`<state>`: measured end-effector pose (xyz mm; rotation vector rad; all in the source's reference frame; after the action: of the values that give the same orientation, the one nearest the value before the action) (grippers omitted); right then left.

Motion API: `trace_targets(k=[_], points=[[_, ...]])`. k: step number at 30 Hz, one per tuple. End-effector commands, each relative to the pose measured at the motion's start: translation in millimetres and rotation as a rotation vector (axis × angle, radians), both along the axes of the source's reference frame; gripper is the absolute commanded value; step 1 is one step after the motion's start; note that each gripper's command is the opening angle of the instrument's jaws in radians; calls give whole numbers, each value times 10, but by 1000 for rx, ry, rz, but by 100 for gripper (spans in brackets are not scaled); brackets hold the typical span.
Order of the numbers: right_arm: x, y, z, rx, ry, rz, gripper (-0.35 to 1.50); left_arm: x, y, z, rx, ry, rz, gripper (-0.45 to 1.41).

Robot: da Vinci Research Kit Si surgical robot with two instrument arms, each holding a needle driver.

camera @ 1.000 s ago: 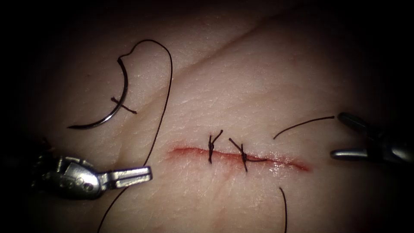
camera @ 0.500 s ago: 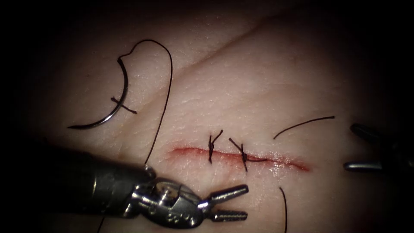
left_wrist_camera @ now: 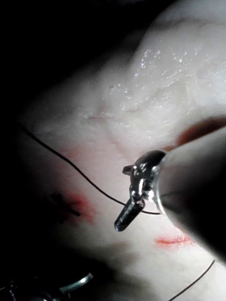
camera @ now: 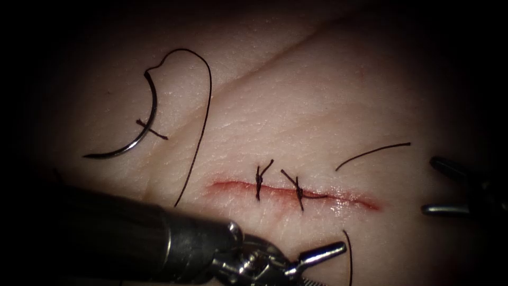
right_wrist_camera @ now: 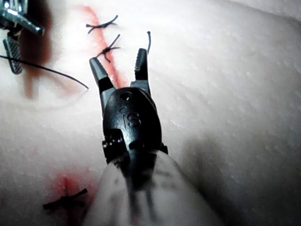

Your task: Wound Closure

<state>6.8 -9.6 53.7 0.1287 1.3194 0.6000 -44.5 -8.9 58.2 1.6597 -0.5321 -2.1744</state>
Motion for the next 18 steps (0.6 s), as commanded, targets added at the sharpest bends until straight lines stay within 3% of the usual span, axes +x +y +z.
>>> trace_targets(k=[1, 7, 18], points=[[7, -6, 6, 1, 1, -1, 120, -8, -1, 5, -15, 3, 8, 100], [10, -7, 6, 0, 0, 1, 120, -24, -1, 9, -41, 1, 37, 100], [15, -4, 11, 0, -3, 6, 118, -25, -23, -6, -67, -13, 83, 86]])
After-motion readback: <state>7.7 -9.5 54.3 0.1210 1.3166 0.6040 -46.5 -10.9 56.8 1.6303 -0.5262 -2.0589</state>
